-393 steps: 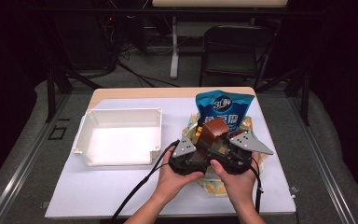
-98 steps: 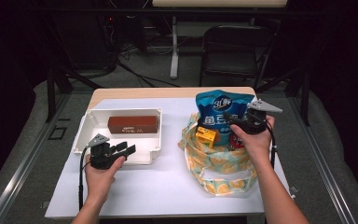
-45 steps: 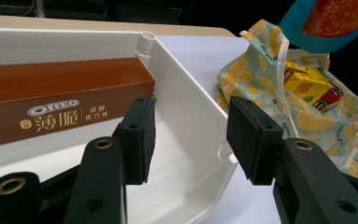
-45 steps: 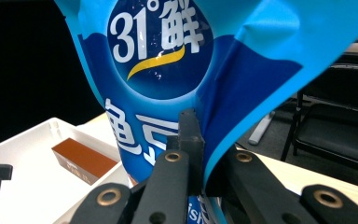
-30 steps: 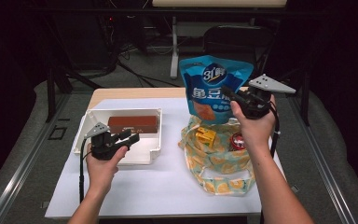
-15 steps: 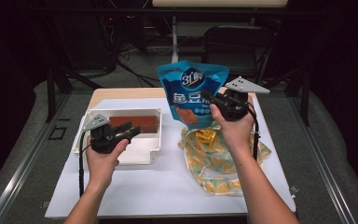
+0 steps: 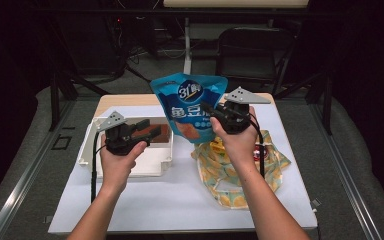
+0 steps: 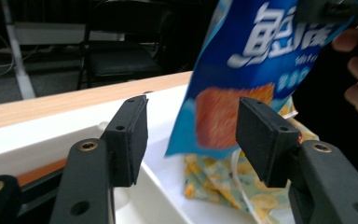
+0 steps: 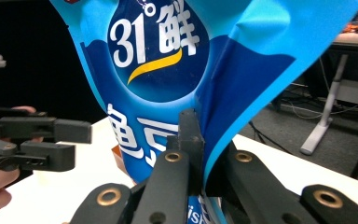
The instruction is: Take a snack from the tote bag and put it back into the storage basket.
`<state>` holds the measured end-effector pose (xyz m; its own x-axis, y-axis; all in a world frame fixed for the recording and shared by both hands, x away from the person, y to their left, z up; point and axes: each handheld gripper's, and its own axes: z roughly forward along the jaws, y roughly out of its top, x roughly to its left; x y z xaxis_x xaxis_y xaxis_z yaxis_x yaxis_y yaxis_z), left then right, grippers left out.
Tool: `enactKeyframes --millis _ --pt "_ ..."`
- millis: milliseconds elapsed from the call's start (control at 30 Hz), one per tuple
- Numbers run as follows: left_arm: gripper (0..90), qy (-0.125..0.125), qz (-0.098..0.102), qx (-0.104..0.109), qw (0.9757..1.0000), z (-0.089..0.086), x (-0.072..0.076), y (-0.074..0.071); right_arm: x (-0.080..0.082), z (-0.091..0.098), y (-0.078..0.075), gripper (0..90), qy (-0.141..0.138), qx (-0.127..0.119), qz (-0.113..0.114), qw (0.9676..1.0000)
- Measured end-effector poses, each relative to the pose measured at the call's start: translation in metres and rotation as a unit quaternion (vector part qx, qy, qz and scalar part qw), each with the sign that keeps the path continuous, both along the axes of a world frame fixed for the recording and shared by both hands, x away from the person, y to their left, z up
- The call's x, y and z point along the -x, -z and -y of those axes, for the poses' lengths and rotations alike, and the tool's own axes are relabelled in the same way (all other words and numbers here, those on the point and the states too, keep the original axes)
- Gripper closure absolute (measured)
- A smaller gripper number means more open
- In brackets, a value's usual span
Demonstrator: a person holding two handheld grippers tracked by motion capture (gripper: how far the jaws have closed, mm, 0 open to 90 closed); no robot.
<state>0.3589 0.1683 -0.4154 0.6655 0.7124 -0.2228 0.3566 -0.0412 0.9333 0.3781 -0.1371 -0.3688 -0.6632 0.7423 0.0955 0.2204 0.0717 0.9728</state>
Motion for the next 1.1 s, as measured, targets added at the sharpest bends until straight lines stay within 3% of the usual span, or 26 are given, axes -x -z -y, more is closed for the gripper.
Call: enactKeyframes --millis 367,667,833,1100 --pt "34.4 0.029 0.029 -0.007 0.9991 0.023 -0.006 -0.014 0.005 -0.012 0.005 90.0 -0.021 -0.001 -0.002 0.9998" --pt "34.5 0.028 0.037 0.007 0.9989 0.028 -0.008 -0.017 0.009 -0.022 0.01 90.0 -0.04 0.004 -0.005 0.9992" --pt "38.9 0.023 0.045 0.0 0.9987 0.03 -0.007 -0.021 0.011 -0.029 0.011 90.0 -0.048 0.007 -0.008 0.9988" --pt "55.9 0.001 0.037 0.003 0.9993 0.028 -0.006 -0.023 0.013 -0.037 0.014 90.0 -0.044 0.009 -0.008 0.999"
